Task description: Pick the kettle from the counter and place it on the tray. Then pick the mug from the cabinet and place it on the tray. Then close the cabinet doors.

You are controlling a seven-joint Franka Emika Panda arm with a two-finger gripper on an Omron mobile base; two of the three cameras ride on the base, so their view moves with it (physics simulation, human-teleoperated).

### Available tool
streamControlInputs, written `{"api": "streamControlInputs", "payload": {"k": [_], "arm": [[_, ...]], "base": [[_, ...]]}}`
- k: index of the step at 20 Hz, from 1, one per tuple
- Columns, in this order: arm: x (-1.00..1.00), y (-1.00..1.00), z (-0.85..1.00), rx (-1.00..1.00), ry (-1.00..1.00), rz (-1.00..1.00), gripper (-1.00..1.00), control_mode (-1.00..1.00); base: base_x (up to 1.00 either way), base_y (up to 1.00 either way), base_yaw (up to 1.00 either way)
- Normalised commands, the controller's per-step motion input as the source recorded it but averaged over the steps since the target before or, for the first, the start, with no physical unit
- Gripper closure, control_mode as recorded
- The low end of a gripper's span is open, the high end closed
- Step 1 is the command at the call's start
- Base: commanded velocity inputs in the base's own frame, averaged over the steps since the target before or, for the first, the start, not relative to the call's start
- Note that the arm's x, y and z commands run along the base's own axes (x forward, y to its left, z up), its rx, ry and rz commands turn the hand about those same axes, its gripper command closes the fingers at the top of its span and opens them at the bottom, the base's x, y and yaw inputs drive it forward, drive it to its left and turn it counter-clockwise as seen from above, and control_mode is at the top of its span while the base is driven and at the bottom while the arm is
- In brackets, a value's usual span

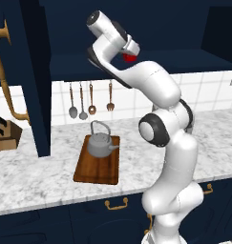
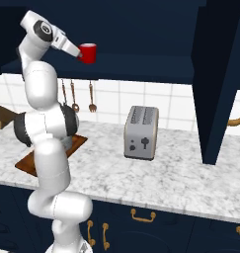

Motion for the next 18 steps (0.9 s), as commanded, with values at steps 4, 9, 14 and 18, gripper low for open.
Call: {"api": "streamControlInputs", "payload": {"k": [4,9,14,18], "arm": [[-0.28,-0.07,-0.03,0.00,-0.17,0.00,1.00,-1.00],[-0.81,-0.04,-0.14,-0.03,-0.15,0.02,1.00,-1.00],[-1.00,-0.05,-0.23,-0.08,-0.11,0.09,1.00,-1.00],[-1.00,-0.09,0.00,-0.01,-0.12,0.22,1.00,-1.00]], "base": [[0.00,0.00,0.00],[0.00,0.00,0.00],[0.00,0.00,0.00],[0.00,0.00,0.00]]}}
